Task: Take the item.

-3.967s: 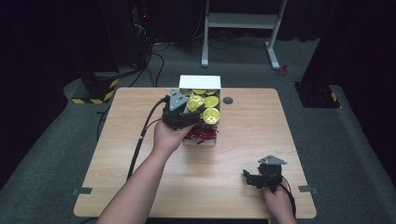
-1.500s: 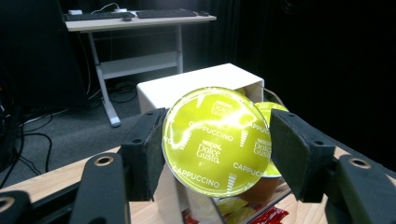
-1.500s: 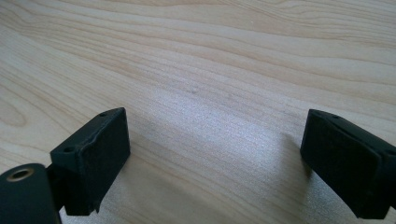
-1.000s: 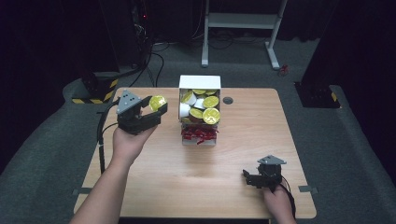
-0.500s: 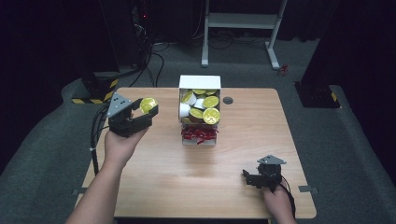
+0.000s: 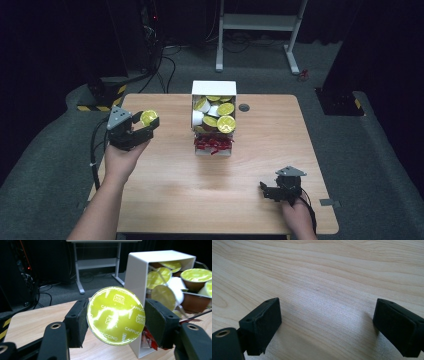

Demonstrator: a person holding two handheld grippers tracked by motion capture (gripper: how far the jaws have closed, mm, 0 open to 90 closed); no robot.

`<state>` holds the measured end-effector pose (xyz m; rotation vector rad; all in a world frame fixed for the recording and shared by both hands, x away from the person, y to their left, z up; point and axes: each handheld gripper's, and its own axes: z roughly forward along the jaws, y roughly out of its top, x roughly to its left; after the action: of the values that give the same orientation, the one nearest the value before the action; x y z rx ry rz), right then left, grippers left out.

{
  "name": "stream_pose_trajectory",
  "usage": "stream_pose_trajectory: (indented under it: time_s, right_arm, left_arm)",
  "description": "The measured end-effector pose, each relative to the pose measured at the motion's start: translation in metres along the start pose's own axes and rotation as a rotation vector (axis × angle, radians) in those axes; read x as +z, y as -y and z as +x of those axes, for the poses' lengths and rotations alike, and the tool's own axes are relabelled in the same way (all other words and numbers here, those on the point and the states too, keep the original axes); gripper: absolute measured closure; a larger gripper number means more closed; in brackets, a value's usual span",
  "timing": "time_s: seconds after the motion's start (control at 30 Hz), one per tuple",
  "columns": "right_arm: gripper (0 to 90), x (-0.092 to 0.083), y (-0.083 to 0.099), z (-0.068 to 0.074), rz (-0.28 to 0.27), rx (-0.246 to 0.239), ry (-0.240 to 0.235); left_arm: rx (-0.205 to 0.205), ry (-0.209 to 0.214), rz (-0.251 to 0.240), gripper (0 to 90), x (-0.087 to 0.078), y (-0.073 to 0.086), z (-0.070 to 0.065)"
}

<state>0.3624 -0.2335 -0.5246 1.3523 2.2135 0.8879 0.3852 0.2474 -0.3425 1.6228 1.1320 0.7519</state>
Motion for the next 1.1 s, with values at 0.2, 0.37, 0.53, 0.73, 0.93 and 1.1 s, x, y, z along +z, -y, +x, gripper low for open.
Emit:
stream_pose_trajectory:
  time_s: [0.2, 0.37, 0.53, 0.73, 0.93, 1.1]
  right_arm:
    - [8.2, 0.000, 0.000, 0.000, 0.000, 0.000, 0.000]
    - [8.2, 0.000, 0.000, 0.000, -0.001, -0.003, 0.000]
    - [8.2, 0.000, 0.000, 0.000, 0.000, 0.000, 0.000]
    - [8.2, 0.000, 0.000, 0.000, 0.000, 0.000, 0.000]
    - [8.2, 0.000, 0.000, 0.000, 0.000, 0.000, 0.000]
    - [8.2, 0.000, 0.000, 0.000, 0.001, -0.002, 0.000]
  left_arm:
    - [-0.014, -0.009, 0.023, 38.9, 0.008, 0.009, 0.006]
    - [-0.022, -0.015, 0.037, 38.9, 0.016, 0.015, 0.010]
    - [-0.023, -0.026, 0.057, 38.9, 0.026, 0.024, 0.011]
    - [-0.034, -0.035, 0.096, 38.9, 0.043, 0.040, 0.013]
    - [-0.044, -0.043, 0.110, 38.9, 0.055, 0.048, 0.014]
    - [-0.052, -0.045, 0.124, 38.9, 0.063, 0.054, 0.017]
